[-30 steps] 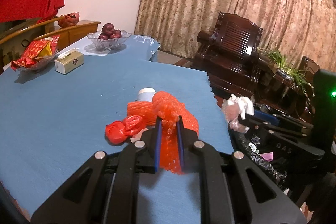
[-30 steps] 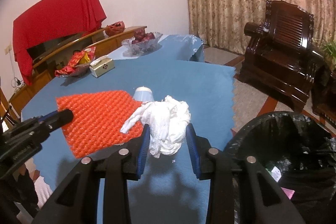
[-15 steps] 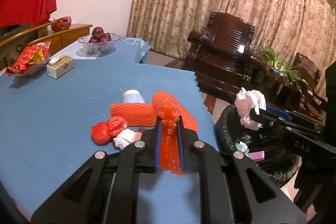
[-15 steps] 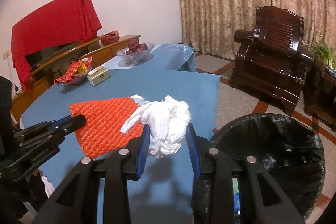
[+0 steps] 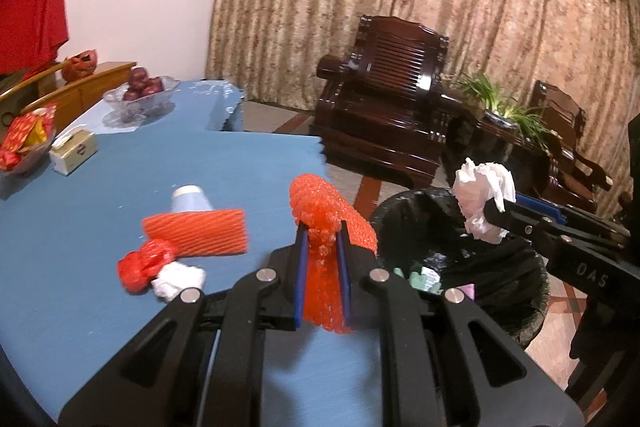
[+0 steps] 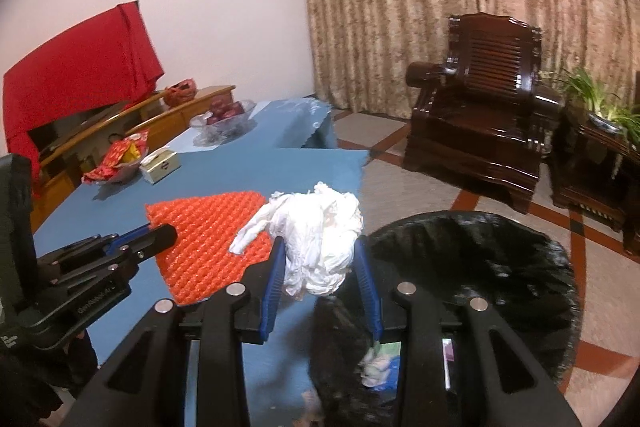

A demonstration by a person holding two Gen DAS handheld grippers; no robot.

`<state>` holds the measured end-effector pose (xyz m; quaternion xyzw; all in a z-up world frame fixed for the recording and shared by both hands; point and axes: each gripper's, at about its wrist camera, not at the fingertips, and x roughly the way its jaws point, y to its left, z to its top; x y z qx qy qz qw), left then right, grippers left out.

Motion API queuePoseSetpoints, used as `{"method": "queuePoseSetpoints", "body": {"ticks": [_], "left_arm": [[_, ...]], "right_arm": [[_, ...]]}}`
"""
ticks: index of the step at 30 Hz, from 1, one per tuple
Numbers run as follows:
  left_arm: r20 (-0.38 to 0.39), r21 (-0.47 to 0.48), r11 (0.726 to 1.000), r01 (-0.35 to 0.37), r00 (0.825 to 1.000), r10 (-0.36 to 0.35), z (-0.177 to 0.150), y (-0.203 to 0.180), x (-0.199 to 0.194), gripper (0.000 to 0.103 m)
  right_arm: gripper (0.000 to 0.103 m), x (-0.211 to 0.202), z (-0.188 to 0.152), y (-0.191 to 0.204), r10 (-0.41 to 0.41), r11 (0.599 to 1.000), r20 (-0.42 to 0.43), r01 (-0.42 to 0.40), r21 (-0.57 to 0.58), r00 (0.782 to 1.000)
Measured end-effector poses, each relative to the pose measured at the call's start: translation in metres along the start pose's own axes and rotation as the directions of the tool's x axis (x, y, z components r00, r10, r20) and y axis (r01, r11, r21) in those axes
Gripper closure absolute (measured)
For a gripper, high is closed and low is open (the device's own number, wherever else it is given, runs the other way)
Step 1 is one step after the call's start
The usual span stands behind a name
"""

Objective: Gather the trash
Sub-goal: 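Carry the orange net and white tissue over the bin and open both tools, then move both tools back over the table toward the red bag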

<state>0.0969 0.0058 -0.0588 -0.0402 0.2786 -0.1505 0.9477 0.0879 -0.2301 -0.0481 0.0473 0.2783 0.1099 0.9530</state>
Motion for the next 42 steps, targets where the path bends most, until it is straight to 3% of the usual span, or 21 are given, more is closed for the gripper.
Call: {"method": "queuePoseSetpoints", "body": {"ticks": [11,24,27,28,29,30,36,38,42], "left_arm": [[-0.019,0.065,0.993,0.100,0.995,-0.099,0.012,-0.052,0.030,0.090],[-0.078,0.125,0.979,0.163,0.985,-0.154,0.016,-0.106,0.086,0.090],[-0.101,0.128,0.976,0.175,0.982,-0.163,0.014,-0.113,0.098,0.077],[-0.109,0.126,0.975,0.182,0.980,-0.169,0.014,-0.115,0.103,0.060],[-0.116,0.122,0.974,0.191,0.977,-0.177,0.014,-0.115,0.106,0.049],[-0.118,0.121,0.974,0.190,0.977,-0.176,0.014,-0.114,0.107,0.047],[-0.122,0.107,0.981,0.161,0.982,-0.148,0.010,-0.097,0.106,0.030],[-0.112,0.096,0.986,0.137,0.986,-0.126,0.009,-0.086,0.101,0.020],[-0.090,0.086,0.993,0.082,0.993,-0.074,0.008,-0.065,0.087,0.013]], "right_arm": [[0.068,-0.016,-0.004,-0.055,-0.115,0.992,0.012,0.114,0.054,0.993],[0.067,0.006,-0.019,-0.116,-0.226,0.969,-0.060,0.231,0.092,0.972],[0.060,0.014,-0.023,-0.127,-0.244,0.963,-0.089,0.252,0.095,0.966],[0.059,0.016,-0.025,-0.129,-0.247,0.962,-0.098,0.256,0.095,0.964],[0.054,0.018,-0.027,-0.131,-0.255,0.960,-0.106,0.265,0.095,0.961],[0.043,0.018,-0.028,-0.132,-0.261,0.958,-0.107,0.272,0.096,0.959],[0.010,0.009,-0.035,-0.137,-0.308,0.940,-0.092,0.318,0.120,0.947],[0.006,0.007,-0.035,-0.137,-0.304,0.940,-0.091,0.314,0.132,0.948],[0.006,0.005,-0.034,-0.131,-0.286,0.944,-0.090,0.297,0.147,0.954]]}}
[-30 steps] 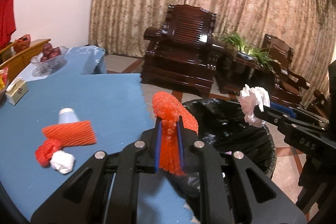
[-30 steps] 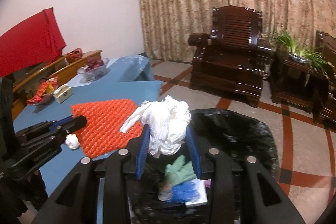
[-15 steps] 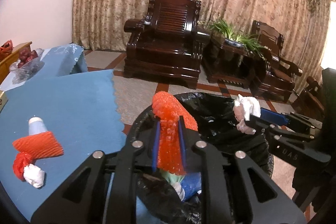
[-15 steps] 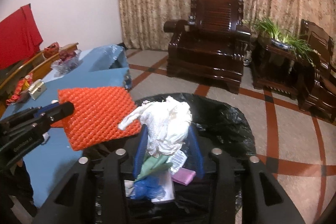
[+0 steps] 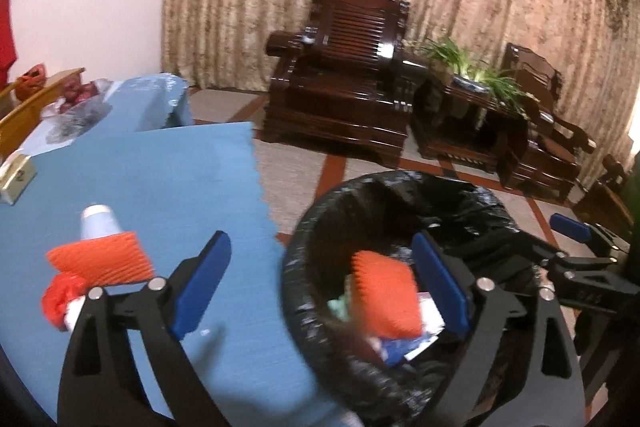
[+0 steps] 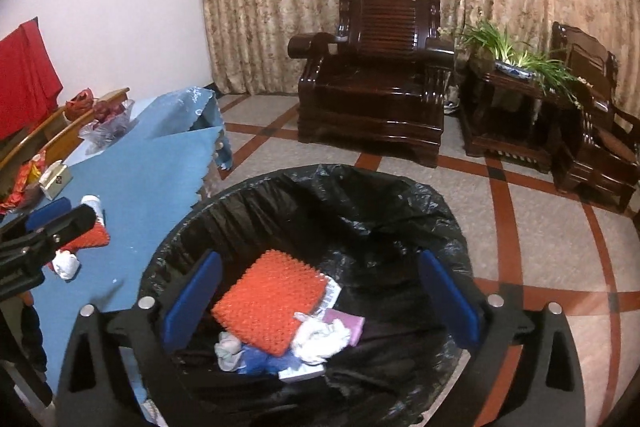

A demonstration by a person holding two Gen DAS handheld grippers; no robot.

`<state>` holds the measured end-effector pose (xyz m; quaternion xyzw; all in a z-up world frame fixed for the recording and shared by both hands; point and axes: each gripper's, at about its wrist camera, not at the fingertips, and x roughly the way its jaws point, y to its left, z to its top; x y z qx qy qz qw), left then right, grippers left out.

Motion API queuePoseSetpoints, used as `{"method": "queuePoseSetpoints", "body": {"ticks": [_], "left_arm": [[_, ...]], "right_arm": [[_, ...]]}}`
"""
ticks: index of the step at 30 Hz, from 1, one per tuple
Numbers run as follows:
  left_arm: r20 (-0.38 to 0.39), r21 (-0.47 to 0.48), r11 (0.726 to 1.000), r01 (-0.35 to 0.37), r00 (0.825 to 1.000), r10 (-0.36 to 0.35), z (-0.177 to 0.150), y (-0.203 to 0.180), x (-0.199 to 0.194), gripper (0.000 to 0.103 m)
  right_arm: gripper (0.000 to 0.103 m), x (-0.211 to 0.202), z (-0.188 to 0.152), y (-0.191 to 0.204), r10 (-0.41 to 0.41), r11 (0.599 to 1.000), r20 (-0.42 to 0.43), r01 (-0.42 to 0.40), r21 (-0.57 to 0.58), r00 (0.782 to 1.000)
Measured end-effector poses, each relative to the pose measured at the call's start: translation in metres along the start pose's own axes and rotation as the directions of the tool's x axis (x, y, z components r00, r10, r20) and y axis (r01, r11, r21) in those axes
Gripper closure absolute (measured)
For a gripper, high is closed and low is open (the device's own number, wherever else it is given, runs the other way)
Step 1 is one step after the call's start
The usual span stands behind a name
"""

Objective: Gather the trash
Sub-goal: 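Move both tools back over the table toward the red bag, then grasp the white crumpled tissue with the right tool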

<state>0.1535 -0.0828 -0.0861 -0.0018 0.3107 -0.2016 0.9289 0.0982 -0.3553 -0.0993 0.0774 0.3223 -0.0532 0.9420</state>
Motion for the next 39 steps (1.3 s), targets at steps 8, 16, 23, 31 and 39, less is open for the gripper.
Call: {"method": "queuePoseSetpoints", "body": {"ticks": [8,16,23,31,39], "left_arm": [[0.019,-0.066,0.994,-0.088,0.996,0.089,-0.007,0.045,-0.036,0.012],[0.043,-0.102,0.978,-0.179,0.982,0.184,-0.018,0.091,-0.073,0.012],[0.049,-0.142,0.956,-0.256,0.963,0.265,-0.027,0.134,-0.096,0.012],[0.028,-0.196,0.922,-0.334,0.938,0.346,-0.037,0.180,-0.111,0.012],[-0.005,-0.212,0.898,-0.386,0.919,0.393,-0.050,0.216,-0.111,0.012]], "right_arm": [[0.006,-0.006,0.002,0.040,0.069,0.997,0.013,-0.069,-0.038,0.998],[0.006,-0.002,0.005,0.099,0.159,0.982,0.009,-0.157,-0.109,0.987],[0.006,0.002,0.003,0.146,0.229,0.961,0.006,-0.225,-0.160,0.973],[0.006,0.008,0.002,0.190,0.290,0.937,0.000,-0.284,-0.202,0.957],[0.006,0.022,-0.004,0.230,0.325,0.920,-0.016,-0.321,-0.228,0.945]]}}
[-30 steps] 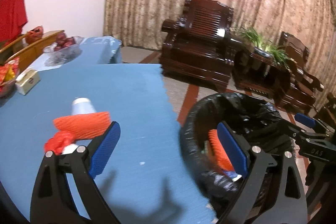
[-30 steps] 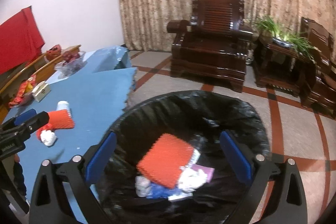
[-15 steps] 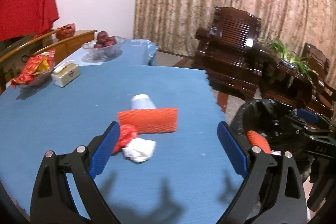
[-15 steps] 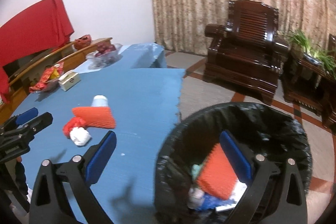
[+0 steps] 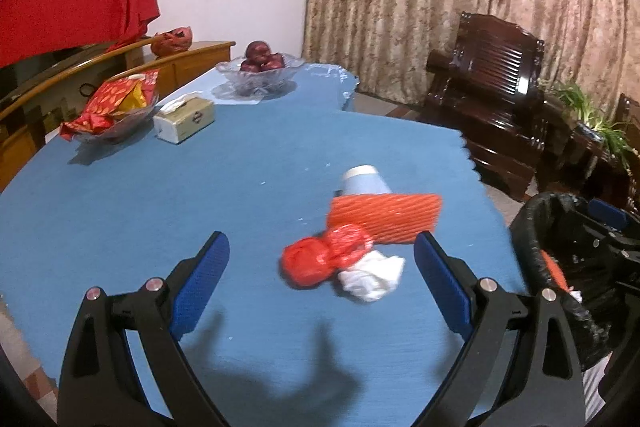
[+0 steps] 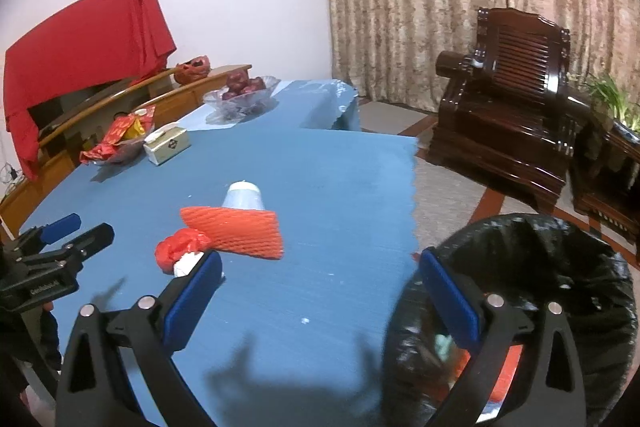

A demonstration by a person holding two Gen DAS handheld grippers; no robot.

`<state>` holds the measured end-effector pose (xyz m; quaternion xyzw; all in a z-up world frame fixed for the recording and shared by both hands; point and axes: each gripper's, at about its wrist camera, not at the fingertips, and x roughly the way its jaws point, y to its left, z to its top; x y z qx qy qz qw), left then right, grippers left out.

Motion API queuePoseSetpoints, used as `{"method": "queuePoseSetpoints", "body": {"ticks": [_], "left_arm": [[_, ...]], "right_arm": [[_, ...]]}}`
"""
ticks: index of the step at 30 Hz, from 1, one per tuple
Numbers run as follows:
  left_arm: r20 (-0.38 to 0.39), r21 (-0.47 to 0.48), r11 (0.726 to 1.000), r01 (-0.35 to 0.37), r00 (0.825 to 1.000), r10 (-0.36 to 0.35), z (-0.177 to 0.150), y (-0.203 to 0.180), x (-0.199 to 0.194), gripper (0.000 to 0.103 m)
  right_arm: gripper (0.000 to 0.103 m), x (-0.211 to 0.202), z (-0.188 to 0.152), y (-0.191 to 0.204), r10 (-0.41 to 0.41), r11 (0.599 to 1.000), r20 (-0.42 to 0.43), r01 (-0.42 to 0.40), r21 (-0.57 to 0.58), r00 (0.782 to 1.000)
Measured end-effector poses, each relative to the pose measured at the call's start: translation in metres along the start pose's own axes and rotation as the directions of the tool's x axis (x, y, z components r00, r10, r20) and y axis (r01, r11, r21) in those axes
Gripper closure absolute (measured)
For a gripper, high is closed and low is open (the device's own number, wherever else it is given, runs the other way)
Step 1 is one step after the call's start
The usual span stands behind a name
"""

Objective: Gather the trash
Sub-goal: 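Grasp the white crumpled tissue with the right tool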

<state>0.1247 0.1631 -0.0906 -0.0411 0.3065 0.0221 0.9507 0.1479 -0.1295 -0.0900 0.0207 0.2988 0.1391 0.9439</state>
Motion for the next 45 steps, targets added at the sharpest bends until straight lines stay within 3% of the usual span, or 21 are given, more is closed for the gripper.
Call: {"method": "queuePoseSetpoints", "body": {"ticks": [30,41,45], "left_arm": [[-0.108,-0.041,0.995,-0.089,0.991,0.084,-0.029,0.082,0.058,0.012],[-0.135,-0.053,0.993,-0.101,0.986,0.093,-0.032,0.095,0.070,0.012],[-0.137,-0.053,0.993,-0.102,0.986,0.094,-0.032,0.096,0.072,0.012]], "right_arm": [[0.006,0.101,-0.033,0.102,0.095,0.990,-0.148,-0.108,-0.086,0.984],[0.006,0.129,-0.038,0.113,0.090,0.990,-0.207,-0.110,-0.086,0.974],[0.012,0.137,-0.042,0.117,0.091,0.989,-0.234,-0.116,-0.095,0.968]]}}
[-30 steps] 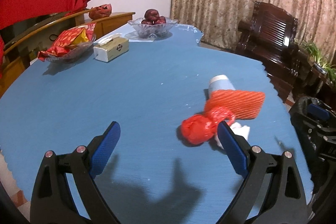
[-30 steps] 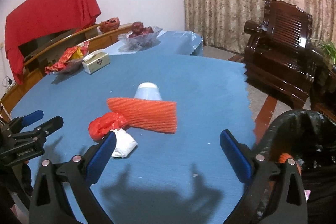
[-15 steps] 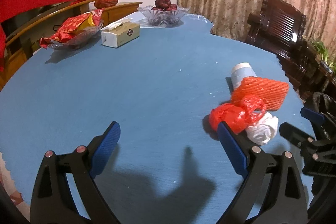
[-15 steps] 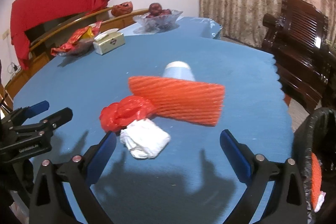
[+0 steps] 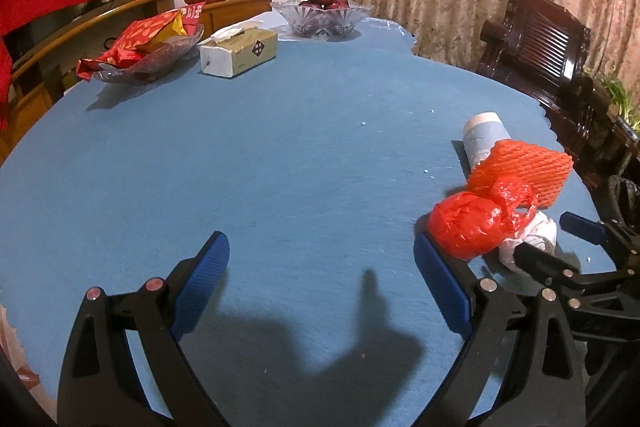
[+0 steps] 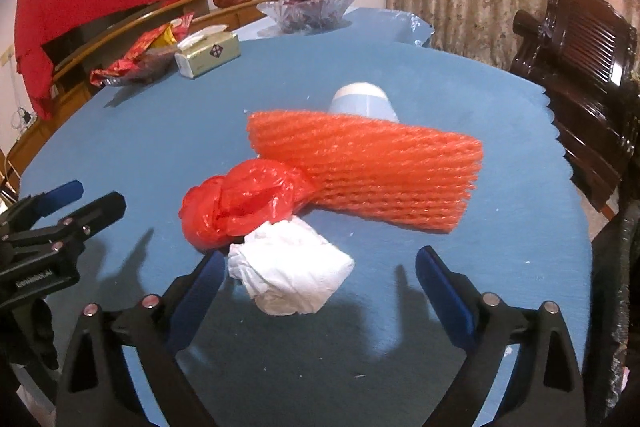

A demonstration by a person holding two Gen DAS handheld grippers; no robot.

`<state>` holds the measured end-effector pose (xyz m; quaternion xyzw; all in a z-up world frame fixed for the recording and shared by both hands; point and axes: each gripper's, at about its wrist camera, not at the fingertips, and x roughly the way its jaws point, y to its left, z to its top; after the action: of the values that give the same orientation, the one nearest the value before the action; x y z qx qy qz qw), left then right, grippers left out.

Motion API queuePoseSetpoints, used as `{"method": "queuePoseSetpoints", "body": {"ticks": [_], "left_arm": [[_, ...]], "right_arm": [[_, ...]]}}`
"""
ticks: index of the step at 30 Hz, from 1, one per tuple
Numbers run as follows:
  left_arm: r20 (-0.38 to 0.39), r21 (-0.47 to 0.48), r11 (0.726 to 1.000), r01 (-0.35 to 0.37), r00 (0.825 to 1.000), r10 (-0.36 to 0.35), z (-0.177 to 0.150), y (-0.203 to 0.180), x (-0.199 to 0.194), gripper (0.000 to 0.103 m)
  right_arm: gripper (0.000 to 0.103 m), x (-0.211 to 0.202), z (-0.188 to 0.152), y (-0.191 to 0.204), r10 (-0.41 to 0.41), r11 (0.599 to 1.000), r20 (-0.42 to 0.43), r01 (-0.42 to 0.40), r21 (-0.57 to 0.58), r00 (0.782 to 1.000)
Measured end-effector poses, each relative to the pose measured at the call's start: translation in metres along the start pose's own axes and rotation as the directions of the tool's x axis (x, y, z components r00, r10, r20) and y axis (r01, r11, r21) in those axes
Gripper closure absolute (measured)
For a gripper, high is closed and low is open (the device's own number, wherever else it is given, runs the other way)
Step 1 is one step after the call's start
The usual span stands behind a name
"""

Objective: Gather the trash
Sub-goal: 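Grasp the white crumpled tissue with the right tool, then grasp the red plastic bag with the left tool while the right tool holds the tissue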

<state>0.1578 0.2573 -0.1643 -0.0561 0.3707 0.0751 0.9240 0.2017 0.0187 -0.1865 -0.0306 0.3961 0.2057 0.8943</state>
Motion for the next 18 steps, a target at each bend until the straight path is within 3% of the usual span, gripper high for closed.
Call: {"method": "queuePoseSetpoints", "body": {"ticks": [4,6,13,18], "left_arm": [[0.000,-0.002,1.000,0.002,1.000,-0.002,0.000,-0.001,0.000,0.012],[-0.001,-0.003,1.000,0.006,1.000,-0.006,0.000,-0.005,0.000,0.012],[-0.005,0.012,0.999,0.034,0.999,-0.034,0.001,-0.021,0.002,0.012],[-0.008,0.030,0.998,0.058,0.998,-0.058,0.001,-0.039,0.003,0.012]], "right_arm": [[0.031,0.009,-0.002,0.002,0.059,0.998,-0.043,-0.059,-0.004,0.997],[0.048,0.008,-0.003,0.002,0.095,0.995,-0.049,-0.096,-0.006,0.994],[0.054,-0.008,-0.003,-0.009,0.115,0.993,-0.032,-0.115,0.005,0.993],[0.054,-0.027,-0.006,-0.033,0.079,0.996,-0.013,-0.079,0.033,0.997]]}}
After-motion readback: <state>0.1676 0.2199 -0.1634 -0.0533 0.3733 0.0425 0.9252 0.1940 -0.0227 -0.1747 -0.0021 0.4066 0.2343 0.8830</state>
